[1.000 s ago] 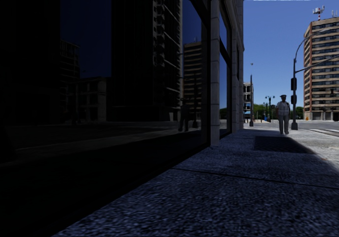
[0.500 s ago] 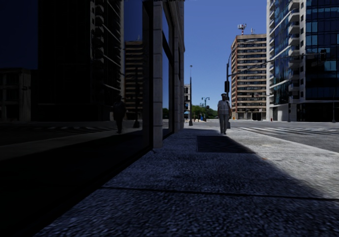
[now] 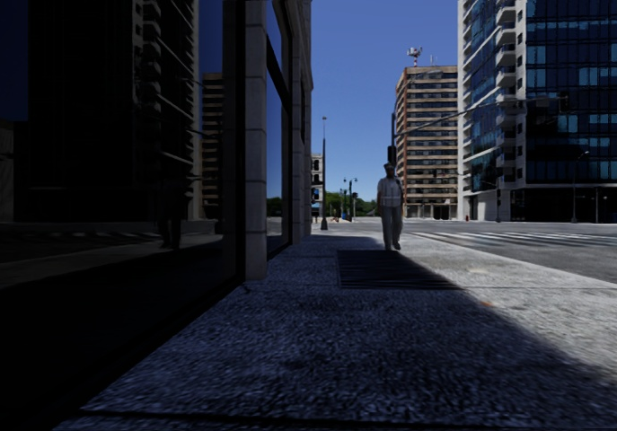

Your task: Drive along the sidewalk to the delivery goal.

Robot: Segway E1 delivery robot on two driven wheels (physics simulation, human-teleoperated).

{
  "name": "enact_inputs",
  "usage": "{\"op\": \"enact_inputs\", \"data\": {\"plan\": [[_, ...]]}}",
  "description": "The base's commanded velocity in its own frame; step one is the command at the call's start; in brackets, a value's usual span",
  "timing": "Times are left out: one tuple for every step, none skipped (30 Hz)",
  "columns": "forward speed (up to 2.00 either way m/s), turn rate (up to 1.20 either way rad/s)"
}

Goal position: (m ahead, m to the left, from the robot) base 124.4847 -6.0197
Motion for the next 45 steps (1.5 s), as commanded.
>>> {"op": "enact_inputs", "data": {"plan": [[1.86, 0.00], [1.87, 0.00], [1.87, 0.00], [1.87, 0.00], [1.87, 0.00], [1.91, 0.00], [1.95, 0.00], [2.00, 0.00], [2.00, 0.00], [2.00, 0.00], [2.00, 0.00], [2.00, 0.00], [2.00, 0.00], [2.00, 0.00], [2.00, 0.00], [2.00, 0.00], [2.00, 0.00], [2.00, 0.00], [2.00, 0.00], [2.00, -0.07], [2.00, -0.07], [2.00, -0.10], [2.00, -0.10], [2.00, -0.10], [2.00, -0.10], [2.00, -0.10], [2.00, -0.10], [2.00, -0.11], [2.00, -0.11], [2.00, -0.11], [2.00, -0.11], [2.00, -0.12], [2.00, -0.15], [2.00, -0.17], [2.00, -0.17], [2.00, -0.18], [2.00, -0.22], [2.00, -0.23], [2.00, -0.24], [2.00, -0.24], [2.00, -0.24], [2.00, -0.24], [2.00, -0.24], [2.00, -0.24], [2.00, -0.24]]}}
